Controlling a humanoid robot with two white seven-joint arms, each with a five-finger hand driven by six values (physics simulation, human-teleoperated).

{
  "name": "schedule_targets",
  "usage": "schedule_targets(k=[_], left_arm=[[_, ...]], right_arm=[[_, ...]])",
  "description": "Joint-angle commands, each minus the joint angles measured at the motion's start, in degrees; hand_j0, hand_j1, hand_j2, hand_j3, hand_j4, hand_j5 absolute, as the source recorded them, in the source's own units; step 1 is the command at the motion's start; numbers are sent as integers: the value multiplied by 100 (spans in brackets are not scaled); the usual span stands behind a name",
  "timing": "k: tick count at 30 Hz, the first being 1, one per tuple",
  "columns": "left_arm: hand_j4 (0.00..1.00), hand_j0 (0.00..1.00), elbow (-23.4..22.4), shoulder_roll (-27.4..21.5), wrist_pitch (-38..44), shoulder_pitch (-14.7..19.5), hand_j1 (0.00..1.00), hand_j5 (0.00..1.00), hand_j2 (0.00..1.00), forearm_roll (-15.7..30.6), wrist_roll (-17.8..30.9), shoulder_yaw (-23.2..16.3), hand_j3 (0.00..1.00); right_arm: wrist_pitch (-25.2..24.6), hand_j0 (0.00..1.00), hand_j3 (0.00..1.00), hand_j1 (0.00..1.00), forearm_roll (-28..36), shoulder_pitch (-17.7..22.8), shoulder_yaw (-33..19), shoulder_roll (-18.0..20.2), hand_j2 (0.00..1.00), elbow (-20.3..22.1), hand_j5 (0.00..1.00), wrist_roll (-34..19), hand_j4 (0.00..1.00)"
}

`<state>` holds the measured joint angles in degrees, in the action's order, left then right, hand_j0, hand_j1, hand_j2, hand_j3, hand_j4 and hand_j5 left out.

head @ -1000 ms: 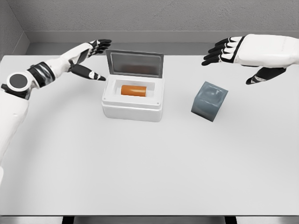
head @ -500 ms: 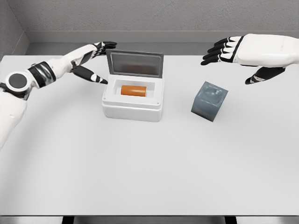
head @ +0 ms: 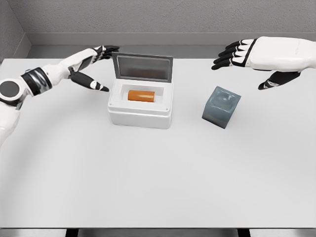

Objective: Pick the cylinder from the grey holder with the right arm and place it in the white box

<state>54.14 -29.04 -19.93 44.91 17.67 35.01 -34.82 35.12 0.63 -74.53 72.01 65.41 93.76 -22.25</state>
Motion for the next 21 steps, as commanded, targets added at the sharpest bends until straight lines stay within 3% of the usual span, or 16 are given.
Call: schedule_targets(k=[1,14,21], left_arm=[[100,100,141,-58,6,-9,100,100,100,114,-1,2,100],[100,100,686,-313,6,-202,100,100,100,289,-1,-60,100],[100,100,765,-656,-2,-334,100,100,100,395,-1,11,100]], right_arm=[[-12,100,100,100,34,0,-2,-46,100,-7,100,1,100],[-12,100,100,100,34,9,15,-73,100,-16,100,-8,100],[-12,100,100,100,34,53,24,-73,100,-51,100,-17,100]])
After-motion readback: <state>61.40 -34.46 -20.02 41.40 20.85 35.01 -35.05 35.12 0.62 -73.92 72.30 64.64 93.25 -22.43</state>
